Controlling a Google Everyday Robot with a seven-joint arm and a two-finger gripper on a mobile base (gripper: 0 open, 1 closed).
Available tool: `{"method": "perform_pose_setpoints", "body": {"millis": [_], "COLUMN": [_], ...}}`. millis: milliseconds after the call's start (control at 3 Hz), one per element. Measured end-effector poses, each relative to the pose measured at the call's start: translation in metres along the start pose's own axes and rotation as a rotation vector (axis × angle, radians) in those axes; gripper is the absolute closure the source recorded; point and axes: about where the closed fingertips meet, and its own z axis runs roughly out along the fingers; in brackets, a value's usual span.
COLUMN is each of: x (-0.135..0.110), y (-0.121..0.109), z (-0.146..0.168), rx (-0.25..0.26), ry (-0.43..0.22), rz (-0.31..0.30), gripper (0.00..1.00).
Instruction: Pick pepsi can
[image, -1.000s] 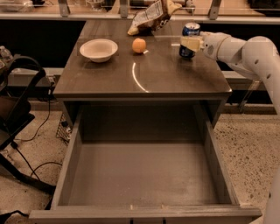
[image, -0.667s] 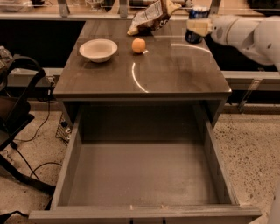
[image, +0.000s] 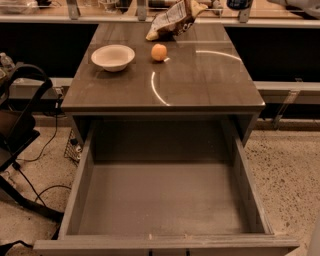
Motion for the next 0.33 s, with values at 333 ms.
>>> {"method": "perform_pose_setpoints", "body": {"millis": [333], "x": [0.0], "y": [0.0], "z": [0.0], "rx": [0.0], "ry": [0.0], "rz": [0.0], "gripper": [1.0]}}
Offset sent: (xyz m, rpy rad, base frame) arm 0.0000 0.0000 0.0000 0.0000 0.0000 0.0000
